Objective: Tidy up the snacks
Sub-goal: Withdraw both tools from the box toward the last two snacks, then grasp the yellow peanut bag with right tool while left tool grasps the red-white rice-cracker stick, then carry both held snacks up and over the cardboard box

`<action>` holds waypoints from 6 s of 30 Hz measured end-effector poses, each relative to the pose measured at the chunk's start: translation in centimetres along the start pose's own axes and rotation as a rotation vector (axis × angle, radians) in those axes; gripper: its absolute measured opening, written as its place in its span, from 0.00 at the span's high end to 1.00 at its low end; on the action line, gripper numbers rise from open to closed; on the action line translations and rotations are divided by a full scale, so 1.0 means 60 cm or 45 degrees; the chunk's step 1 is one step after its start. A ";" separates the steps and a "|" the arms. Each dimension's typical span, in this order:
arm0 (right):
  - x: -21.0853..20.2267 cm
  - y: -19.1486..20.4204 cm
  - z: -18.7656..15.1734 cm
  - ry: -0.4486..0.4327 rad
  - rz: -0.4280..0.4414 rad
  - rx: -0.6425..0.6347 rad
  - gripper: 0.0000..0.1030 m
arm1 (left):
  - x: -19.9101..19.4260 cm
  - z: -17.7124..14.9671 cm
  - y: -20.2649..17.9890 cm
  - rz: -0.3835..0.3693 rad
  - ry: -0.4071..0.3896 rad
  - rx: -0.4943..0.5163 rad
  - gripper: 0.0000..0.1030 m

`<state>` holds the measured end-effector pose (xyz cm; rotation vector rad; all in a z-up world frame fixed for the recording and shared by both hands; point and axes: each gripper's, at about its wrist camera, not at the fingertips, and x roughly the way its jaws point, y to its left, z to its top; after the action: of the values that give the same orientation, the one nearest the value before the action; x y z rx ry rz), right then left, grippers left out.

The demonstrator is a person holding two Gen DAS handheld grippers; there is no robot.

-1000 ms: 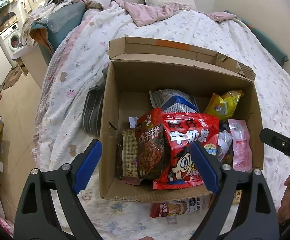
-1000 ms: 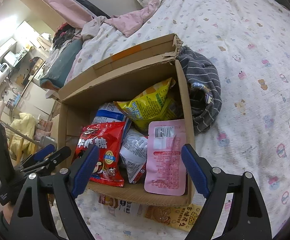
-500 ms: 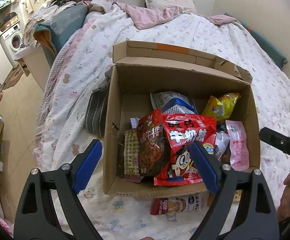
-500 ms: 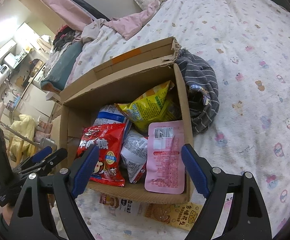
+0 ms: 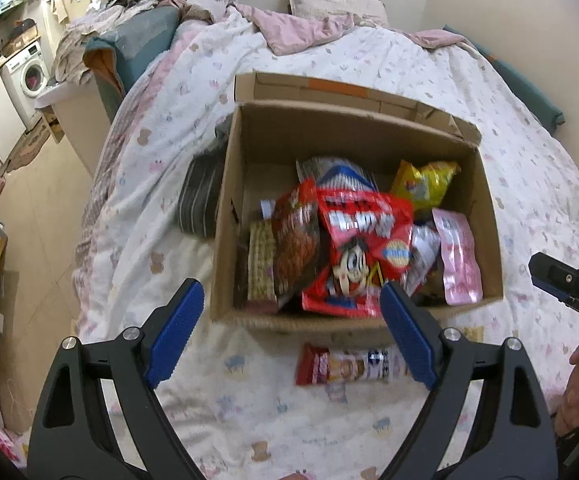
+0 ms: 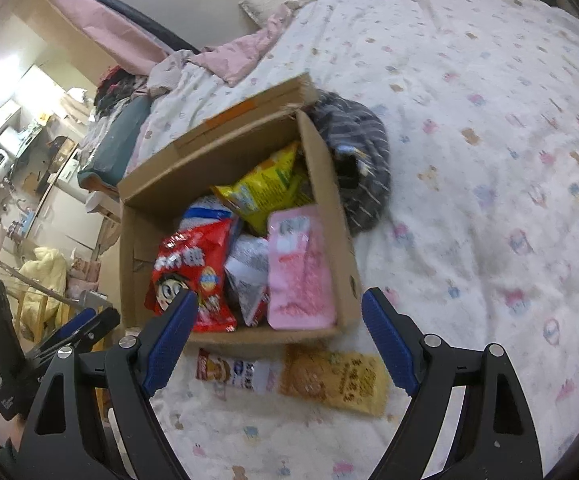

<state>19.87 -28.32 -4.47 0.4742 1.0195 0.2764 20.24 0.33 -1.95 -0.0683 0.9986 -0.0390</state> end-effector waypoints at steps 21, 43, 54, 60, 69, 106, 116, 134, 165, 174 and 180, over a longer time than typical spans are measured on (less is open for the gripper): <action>-0.007 -0.066 -0.096 0.117 -0.162 -0.003 0.16 | 0.001 -0.127 -0.030 0.010 0.145 0.071 0.15; 0.083 -0.065 -0.088 0.283 -0.218 0.008 0.13 | 0.045 -0.165 0.004 0.058 0.310 -0.011 0.15; 0.217 -0.022 -0.105 0.493 -0.449 -0.143 0.00 | 0.050 -0.162 0.029 0.037 0.328 -0.038 0.15; 0.221 -0.003 -0.117 0.486 -0.491 -0.253 0.20 | 0.050 -0.159 0.031 0.023 0.330 -0.060 0.15; 0.168 0.004 -0.140 0.485 -0.366 -0.251 0.80 | 0.049 -0.156 0.008 0.027 0.313 -0.026 0.15; 0.004 -0.084 -0.121 0.326 -0.089 -0.019 0.84 | 0.205 -0.141 -0.121 0.033 0.472 0.225 0.22; -0.002 -0.068 -0.120 0.318 -0.067 -0.047 0.84 | 0.158 -0.174 -0.095 0.023 0.482 0.219 0.34; -0.016 -0.042 -0.124 0.302 -0.031 -0.093 0.84 | 0.088 -0.165 -0.092 0.043 0.405 0.158 0.36; -0.069 0.077 -0.010 -0.038 0.205 -0.235 0.84 | -0.052 0.017 -0.029 0.064 -0.011 0.108 0.36; -0.039 0.078 0.031 -0.045 0.198 -0.217 0.84 | -0.025 0.058 -0.042 0.045 -0.045 0.128 0.36; -0.018 0.076 0.059 -0.047 0.171 -0.231 0.84 | -0.003 0.080 -0.048 0.033 -0.059 0.131 0.36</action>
<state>22.35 -25.74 0.16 0.3822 0.9188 0.4739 24.17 -2.37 0.99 0.0375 0.9492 -0.0647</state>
